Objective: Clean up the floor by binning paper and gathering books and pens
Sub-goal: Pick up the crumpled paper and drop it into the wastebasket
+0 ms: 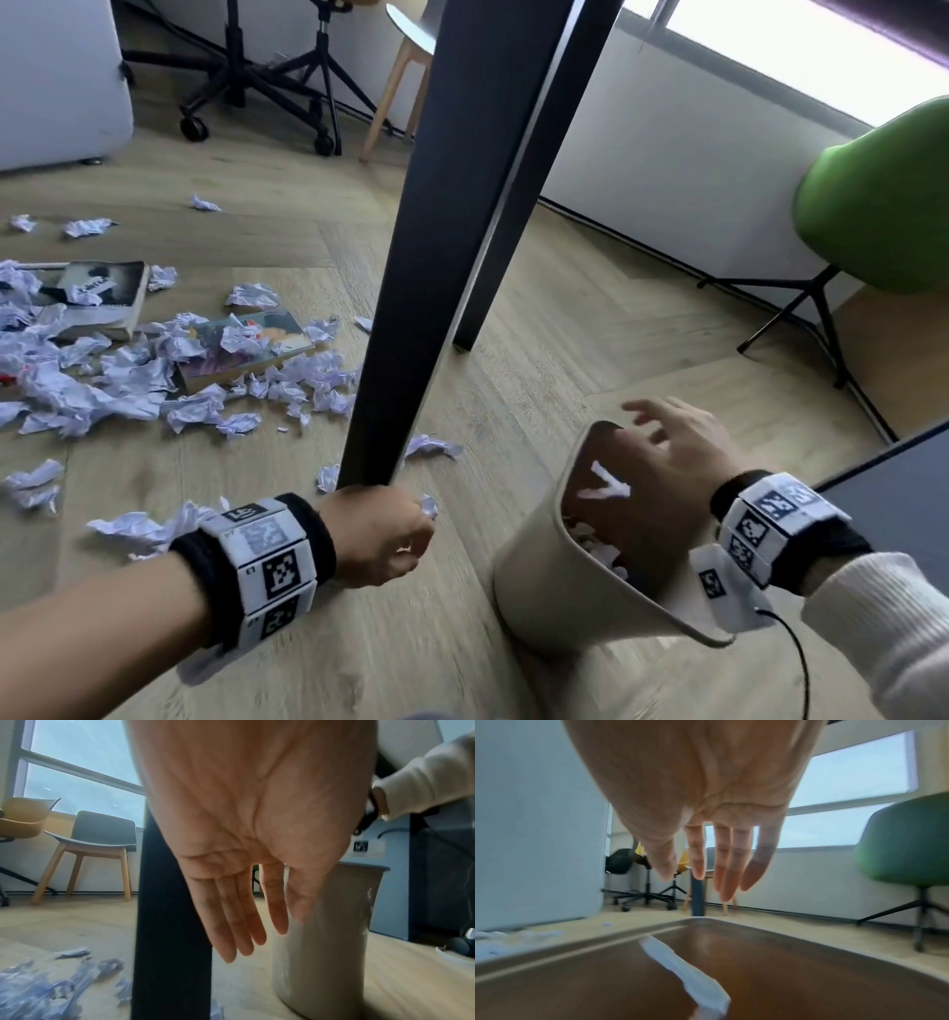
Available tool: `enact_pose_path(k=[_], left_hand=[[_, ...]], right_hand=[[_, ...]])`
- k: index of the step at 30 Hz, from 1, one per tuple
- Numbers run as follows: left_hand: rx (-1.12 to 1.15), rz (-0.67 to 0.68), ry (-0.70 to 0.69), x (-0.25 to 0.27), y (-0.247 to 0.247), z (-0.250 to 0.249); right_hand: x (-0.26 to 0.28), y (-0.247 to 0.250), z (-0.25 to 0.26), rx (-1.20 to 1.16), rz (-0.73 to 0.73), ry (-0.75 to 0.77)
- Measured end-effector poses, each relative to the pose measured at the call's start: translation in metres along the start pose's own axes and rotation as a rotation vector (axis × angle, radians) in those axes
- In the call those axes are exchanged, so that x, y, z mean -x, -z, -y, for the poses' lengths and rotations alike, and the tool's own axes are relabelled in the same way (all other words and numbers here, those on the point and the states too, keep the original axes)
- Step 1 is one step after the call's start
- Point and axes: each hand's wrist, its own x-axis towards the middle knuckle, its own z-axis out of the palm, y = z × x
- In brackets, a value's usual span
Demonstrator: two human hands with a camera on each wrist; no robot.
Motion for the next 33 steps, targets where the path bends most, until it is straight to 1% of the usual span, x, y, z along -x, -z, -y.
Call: enact_pose_path(k=[1, 2, 3, 4, 5, 7, 8, 10, 11, 13, 15, 16, 17, 19, 21, 23, 25, 27, 29, 31, 32, 33], left_hand=[[-0.001, 0.005, 0.003, -0.001, -0.003, 0.002], [-0.002, 0.006, 0.007, -0.002, -0.005, 0.003], [-0.006, 0.016, 0.014, -0.002, -0.006, 0.004], [-0.014, 0.026, 0.022, -0.003, -0.007, 0.004], [-0.025, 0.042, 0.039, -0.003, -0.007, 0.003], [-0.057, 0.088, 0.09, -0.001, -0.008, 0.003], [-0.081, 0.137, 0.125, 0.0, -0.009, 0.005], [-0.1, 0.247, 0.213, 0.001, -0.014, 0.014], [-0.083, 0.294, 0.263, 0.004, -0.019, 0.021], [-0.05, 0.348, 0.353, 0.009, -0.03, 0.036], [-0.02, 0.334, 0.439, 0.012, -0.041, 0.052], [-0.009, 0.323, 0.496, 0.015, -0.048, 0.06], [-0.007, 0.296, 0.552, 0.016, -0.055, 0.068], [0.005, 0.188, 0.674, 0.02, -0.072, 0.085], [0.018, 0.073, 0.79, 0.025, -0.092, 0.101], [0.011, 0.027, 0.861, 0.029, -0.115, 0.114], [0.036, 0.024, 0.891, 0.031, -0.133, 0.123], [0.068, 0.037, 0.889, 0.034, -0.145, 0.128], [0.022, 0.047, 0.873, 0.035, -0.151, 0.129], [-0.043, 0.044, 0.876, 0.032, -0.151, 0.126], [-0.052, 0.033, 0.88, 0.03, -0.152, 0.124], [-0.04, 0.02, 0.886, 0.029, -0.152, 0.122]], right_hand=[[0.0, -0.003, 0.015, 0.005, 0.059, 0.033], [-0.001, -0.007, 0.028, 0.052, 0.14, 0.033], [-0.003, -0.011, 0.037, 0.122, 0.213, 0.006], [-0.004, -0.013, 0.045, 0.193, 0.25, -0.032], [-0.004, -0.013, 0.051, 0.237, 0.242, -0.065], [0.003, -0.013, 0.064, 0.254, 0.137, -0.084], [0.009, -0.012, 0.074, 0.247, 0.072, -0.05], [0.027, -0.014, 0.103, 0.179, -0.012, 0.074], [0.035, -0.018, 0.12, 0.131, -0.018, 0.142], [0.05, -0.039, 0.154, 0.066, 0.043, 0.245], [0.057, -0.076, 0.175, 0.065, 0.169, 0.269], [0.057, -0.101, 0.179, 0.072, 0.234, 0.25], [0.054, -0.125, 0.18, 0.073, 0.287, 0.202], [0.045, -0.173, 0.178, 0.066, 0.37, 0.083], [0.033, -0.212, 0.176, 0.053, 0.41, 0.025], [0.021, -0.241, 0.173, 0.042, 0.396, 0.002], [0.012, -0.265, 0.168, 0.059, 0.429, 0.031], [0.009, -0.284, 0.161, 0.094, 0.483, 0.091], [0.011, -0.294, 0.157, 0.12, 0.475, 0.181], [0.011, -0.3, 0.151, 0.092, 0.466, 0.171], [0.01, -0.3, 0.149, 0.073, 0.461, 0.129], [0.009, -0.3, 0.145, 0.08, 0.439, 0.131]])
